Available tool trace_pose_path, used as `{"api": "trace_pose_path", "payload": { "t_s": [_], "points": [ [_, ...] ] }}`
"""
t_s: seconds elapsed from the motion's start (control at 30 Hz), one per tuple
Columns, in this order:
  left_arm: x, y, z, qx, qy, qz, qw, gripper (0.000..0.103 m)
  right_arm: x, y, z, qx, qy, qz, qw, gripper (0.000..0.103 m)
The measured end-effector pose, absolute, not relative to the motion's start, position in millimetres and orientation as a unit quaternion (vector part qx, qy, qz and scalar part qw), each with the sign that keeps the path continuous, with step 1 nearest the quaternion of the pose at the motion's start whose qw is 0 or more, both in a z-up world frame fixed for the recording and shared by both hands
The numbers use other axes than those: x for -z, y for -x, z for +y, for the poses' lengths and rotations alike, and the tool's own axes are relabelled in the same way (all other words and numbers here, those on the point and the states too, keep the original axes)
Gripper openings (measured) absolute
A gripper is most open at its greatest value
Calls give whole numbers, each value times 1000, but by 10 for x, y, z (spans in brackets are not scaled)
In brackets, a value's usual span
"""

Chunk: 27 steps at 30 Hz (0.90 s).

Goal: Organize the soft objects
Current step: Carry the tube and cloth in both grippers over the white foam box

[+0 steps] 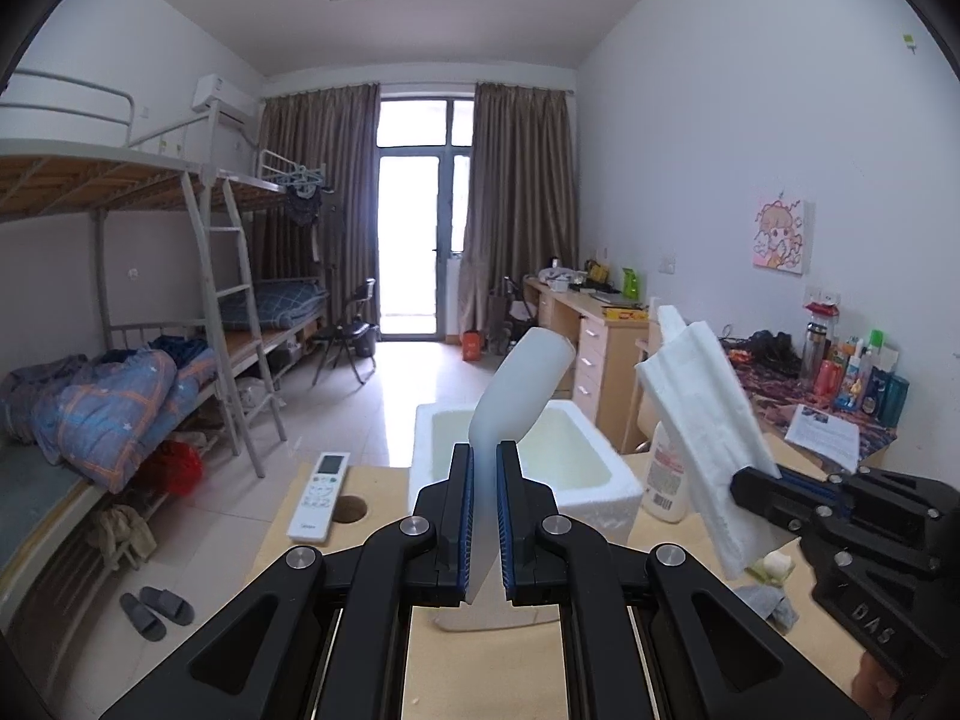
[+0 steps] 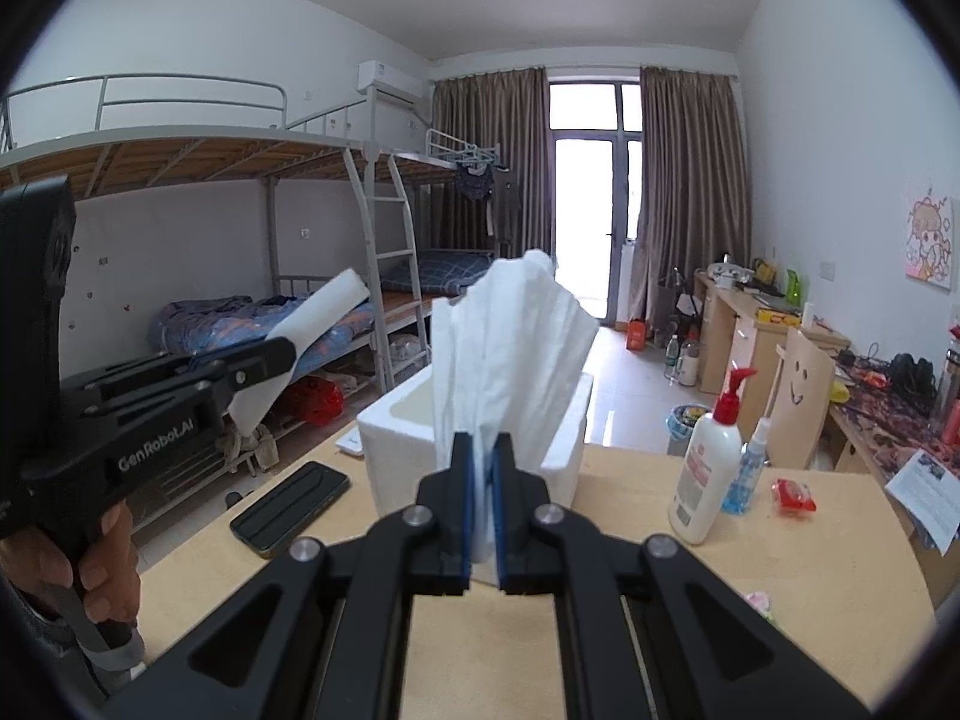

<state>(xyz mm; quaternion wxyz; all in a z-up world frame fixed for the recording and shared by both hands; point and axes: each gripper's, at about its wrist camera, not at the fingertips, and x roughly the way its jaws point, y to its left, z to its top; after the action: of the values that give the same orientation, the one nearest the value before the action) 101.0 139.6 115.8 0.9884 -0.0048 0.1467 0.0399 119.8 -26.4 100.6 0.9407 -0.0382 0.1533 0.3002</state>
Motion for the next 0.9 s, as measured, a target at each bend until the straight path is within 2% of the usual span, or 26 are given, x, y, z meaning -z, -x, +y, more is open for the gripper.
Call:
{"api": "trace_pose_path", "payload": {
  "t_s": [0.9],
  "points": [
    [-1252,-1804,1459,-54,-1,167,984,8,-1110,-1996,-45,-306,49,167,936,8]
  ]
}}
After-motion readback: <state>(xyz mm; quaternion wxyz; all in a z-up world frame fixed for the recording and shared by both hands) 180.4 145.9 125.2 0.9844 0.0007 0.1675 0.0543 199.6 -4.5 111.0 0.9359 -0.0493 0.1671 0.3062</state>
